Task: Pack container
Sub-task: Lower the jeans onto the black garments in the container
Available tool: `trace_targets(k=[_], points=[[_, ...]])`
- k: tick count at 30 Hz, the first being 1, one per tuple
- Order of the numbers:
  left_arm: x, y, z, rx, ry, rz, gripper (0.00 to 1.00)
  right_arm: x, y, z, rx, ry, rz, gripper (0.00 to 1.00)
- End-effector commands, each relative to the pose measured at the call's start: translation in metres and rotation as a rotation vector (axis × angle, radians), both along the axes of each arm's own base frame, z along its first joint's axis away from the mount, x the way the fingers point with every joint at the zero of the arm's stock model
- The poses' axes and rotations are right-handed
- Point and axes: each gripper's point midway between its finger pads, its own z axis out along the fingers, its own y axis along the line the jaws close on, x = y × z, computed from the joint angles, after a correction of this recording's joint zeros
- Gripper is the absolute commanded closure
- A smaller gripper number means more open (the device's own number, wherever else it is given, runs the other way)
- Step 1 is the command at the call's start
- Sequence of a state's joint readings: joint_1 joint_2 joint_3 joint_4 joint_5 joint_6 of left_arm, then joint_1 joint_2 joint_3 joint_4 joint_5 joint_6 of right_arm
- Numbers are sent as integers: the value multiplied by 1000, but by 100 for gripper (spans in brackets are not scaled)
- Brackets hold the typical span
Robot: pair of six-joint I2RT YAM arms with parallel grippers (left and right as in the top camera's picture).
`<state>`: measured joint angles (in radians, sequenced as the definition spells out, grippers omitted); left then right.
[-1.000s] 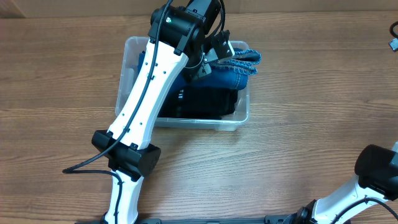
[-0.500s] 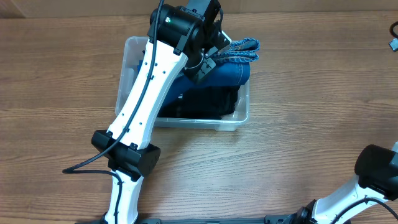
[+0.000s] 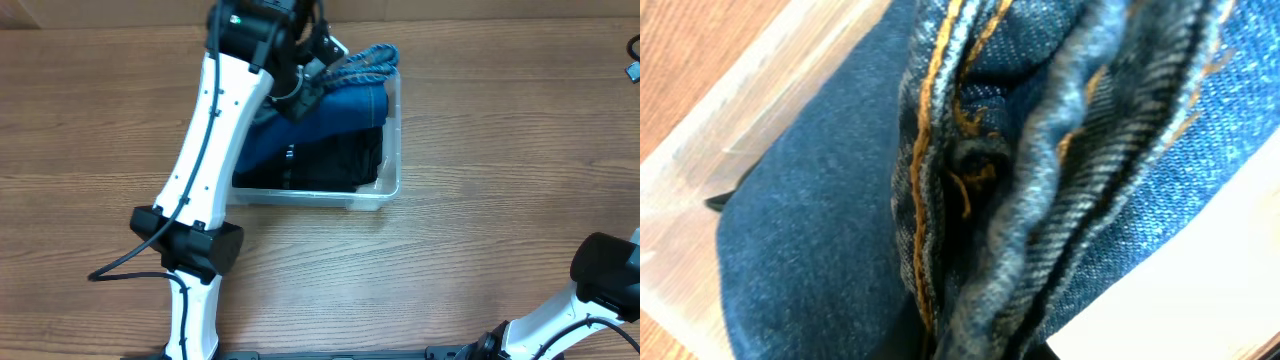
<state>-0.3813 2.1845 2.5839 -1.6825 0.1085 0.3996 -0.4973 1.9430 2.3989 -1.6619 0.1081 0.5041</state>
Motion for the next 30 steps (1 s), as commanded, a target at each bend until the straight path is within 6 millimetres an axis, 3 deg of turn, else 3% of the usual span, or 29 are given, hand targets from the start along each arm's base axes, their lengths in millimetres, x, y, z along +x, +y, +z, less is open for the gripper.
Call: trace_targets(k=[1, 5, 10, 17, 21, 24, 30], points=[[0, 35, 42, 9, -124, -31, 96, 0, -1, 5, -11, -16, -3, 0], [8, 36, 51, 32, -198, -125, 96, 0, -1, 5, -11, -16, -3, 0], [38, 51, 73, 178, -379, -146, 96, 0, -1, 5, -11, -16, -3, 0], [66, 55, 98, 265, -547, -200, 96, 0, -1, 5, -11, -16, -3, 0], [70, 54, 116, 280, -622, -236, 96, 0, -1, 5, -11, -16, -3, 0], [69, 50, 141, 268, -710, -268, 96, 0, -1, 5, -11, -16, -3, 0], [64, 37, 148, 194, -733, -309, 96, 0, -1, 5, -11, -16, -3, 0]])
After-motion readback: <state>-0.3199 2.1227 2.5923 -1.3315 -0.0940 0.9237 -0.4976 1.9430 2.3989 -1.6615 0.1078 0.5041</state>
